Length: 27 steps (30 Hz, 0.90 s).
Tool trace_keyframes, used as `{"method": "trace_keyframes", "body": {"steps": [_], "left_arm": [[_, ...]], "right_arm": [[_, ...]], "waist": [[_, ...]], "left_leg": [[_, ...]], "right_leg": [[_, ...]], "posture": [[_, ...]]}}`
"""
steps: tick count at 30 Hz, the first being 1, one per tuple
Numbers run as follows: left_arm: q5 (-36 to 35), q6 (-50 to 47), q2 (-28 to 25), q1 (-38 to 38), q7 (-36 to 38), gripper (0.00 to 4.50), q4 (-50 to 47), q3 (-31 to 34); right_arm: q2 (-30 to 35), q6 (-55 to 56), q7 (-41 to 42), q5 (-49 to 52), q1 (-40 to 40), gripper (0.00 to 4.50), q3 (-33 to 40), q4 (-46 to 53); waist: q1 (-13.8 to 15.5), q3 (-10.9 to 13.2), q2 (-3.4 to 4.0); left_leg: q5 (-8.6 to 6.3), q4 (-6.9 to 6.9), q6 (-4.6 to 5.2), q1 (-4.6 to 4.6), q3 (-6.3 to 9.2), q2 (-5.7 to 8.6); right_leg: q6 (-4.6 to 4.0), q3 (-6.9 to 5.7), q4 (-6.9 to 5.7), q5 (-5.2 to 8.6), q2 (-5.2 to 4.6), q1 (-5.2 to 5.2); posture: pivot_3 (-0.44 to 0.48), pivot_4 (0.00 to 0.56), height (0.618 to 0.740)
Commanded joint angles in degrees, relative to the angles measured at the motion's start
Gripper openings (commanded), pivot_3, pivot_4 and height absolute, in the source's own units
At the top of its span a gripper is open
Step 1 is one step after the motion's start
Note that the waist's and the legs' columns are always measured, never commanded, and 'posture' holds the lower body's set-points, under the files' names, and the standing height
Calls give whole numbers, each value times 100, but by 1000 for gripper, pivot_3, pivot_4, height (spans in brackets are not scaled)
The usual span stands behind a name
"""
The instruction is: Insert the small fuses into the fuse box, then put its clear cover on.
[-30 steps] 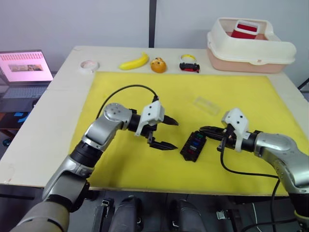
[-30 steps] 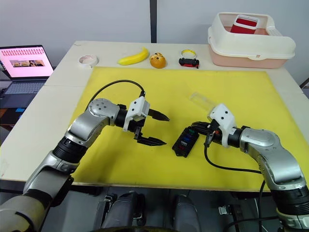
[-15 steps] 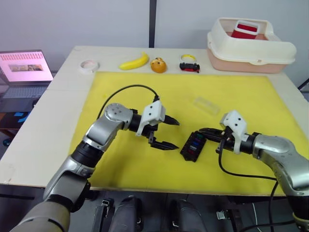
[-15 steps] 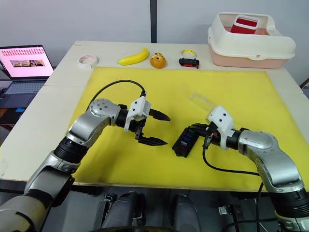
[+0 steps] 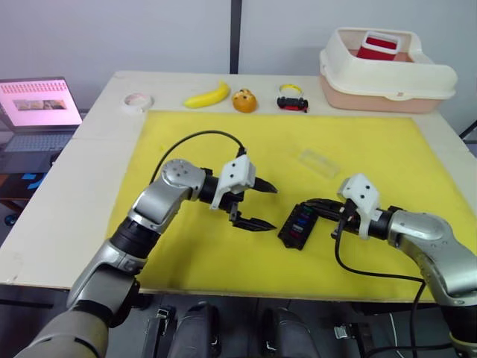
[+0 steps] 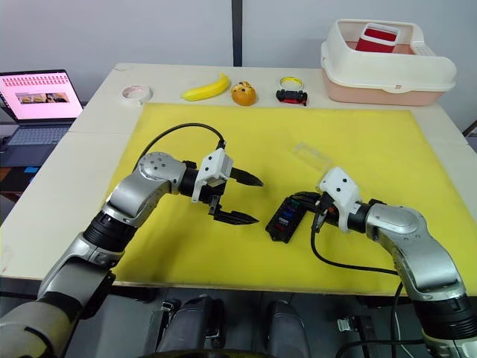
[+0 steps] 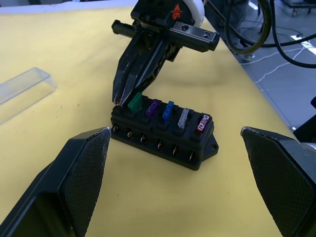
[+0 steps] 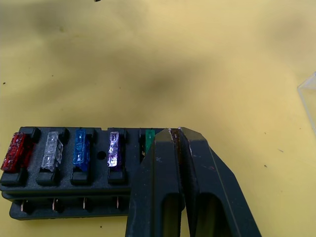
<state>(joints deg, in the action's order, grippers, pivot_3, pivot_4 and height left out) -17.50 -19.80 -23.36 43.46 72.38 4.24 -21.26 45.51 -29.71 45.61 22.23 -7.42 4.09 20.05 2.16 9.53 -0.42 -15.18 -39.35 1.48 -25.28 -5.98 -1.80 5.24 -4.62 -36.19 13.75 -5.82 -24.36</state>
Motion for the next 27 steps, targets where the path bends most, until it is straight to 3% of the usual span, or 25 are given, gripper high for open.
{"method": "trace_keyframes", "body": {"steps": [1,14,27], "left_arm": [[-19,40,42,150,-9,4447,-132,146],[-3,95,60,91,-44,4447,-119,159],[-8,106,47,116,-17,4447,-90,172]], "right_arm": [[-15,-57,53,47,37,0,16,120],[64,-400,0,268,-34,0,352,528],[-44,-206,-28,51,129,0,124,215]], "waist": [[0,0,0],[0,0,0],[2,0,0]], "left_leg": [[0,0,0,0,0,0],[0,0,0,0,0,0],[0,-1,0,1,1,0]], "right_leg": [[0,0,0,0,0,0],[0,0,0,0,0,0],[0,0,-1,0,1,1]], "posture": [[0,150,740],[0,150,740],[0,150,740]]}}
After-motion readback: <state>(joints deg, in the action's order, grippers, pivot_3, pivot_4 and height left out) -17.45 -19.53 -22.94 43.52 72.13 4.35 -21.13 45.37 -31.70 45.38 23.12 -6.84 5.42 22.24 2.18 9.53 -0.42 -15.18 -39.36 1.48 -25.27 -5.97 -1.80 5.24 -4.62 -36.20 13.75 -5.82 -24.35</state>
